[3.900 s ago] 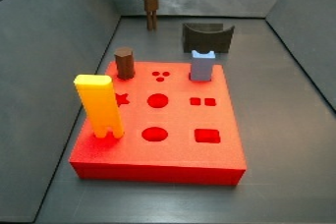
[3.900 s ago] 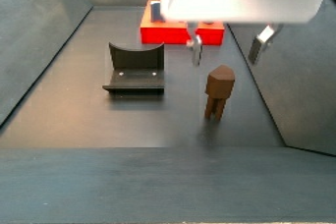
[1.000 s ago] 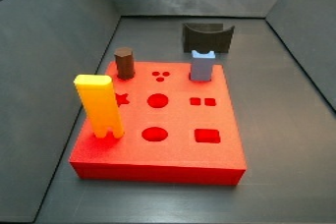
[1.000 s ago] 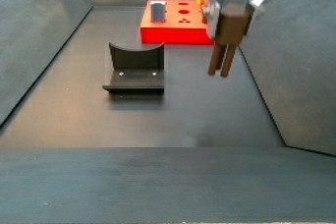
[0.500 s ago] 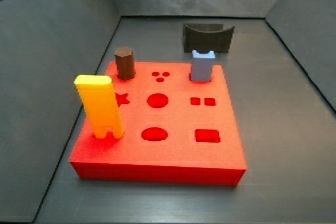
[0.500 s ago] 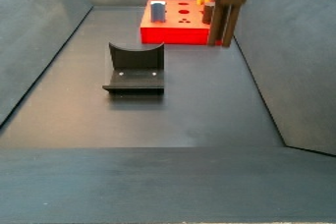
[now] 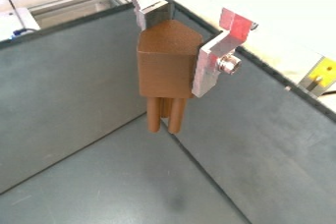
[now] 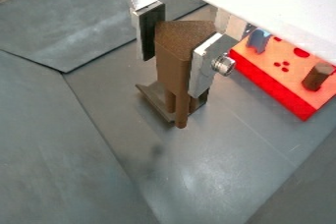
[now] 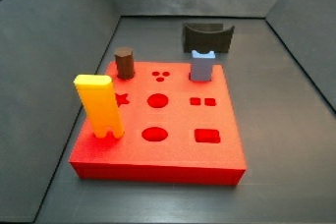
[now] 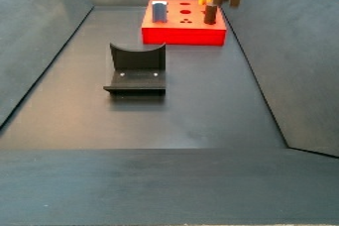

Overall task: Pick up the 3 prong object. Move up. Move to above the board. Insert the 3 prong object.
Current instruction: Move to above the board.

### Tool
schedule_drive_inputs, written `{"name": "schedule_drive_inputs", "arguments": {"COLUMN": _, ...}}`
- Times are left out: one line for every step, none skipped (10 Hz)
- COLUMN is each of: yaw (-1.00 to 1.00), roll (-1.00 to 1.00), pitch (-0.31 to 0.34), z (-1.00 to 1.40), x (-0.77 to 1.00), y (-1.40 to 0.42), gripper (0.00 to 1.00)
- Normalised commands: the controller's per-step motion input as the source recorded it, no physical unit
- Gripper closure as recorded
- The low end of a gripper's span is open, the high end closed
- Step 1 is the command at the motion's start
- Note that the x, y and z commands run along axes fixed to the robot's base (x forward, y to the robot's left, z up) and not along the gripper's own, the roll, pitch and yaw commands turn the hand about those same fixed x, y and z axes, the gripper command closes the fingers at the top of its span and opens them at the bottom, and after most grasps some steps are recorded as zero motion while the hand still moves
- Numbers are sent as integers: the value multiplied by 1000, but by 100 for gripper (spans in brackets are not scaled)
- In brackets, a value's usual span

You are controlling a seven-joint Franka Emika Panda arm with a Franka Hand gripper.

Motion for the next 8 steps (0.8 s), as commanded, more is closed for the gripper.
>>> {"name": "schedule_drive_inputs", "arguments": {"yaw": -699, "roll": -117, "pitch": 338, "z": 33, "x": 39, "y": -1000, "gripper": 100}}
{"name": "schedule_drive_inputs", "arguments": {"yaw": -642, "roll": -108, "pitch": 300, "z": 12, "x": 43, "y": -1000, "gripper": 100}}
{"name": "schedule_drive_inputs", "arguments": {"yaw": -448, "roll": -104, "pitch": 224, "z": 20, "x": 41, "y": -1000, "gripper": 100}}
{"name": "schedule_drive_inputs", "arguments": {"yaw": -284, "roll": -111, "pitch": 154, "z": 23, "x": 39, "y": -1000, "gripper": 100}}
{"name": "schedule_drive_inputs", "arguments": {"yaw": -108, "roll": -78, "pitch": 87, "z": 25, "x": 41, "y": -1000, "gripper": 100}}
{"name": "schedule_drive_inputs", "arguments": {"yaw": -44, "roll": -57, "pitch": 59, "z": 27, "x": 39, "y": -1000, "gripper": 100}}
{"name": "schedule_drive_inputs", "arguments": {"yaw": -22, "roll": -22, "pitch": 33, "z": 30, "x": 39, "y": -1000, "gripper": 100}}
{"name": "schedule_drive_inputs", "arguments": {"yaw": -2, "roll": -21, "pitch": 25, "z": 32, "x": 38, "y": -1000, "gripper": 100}}
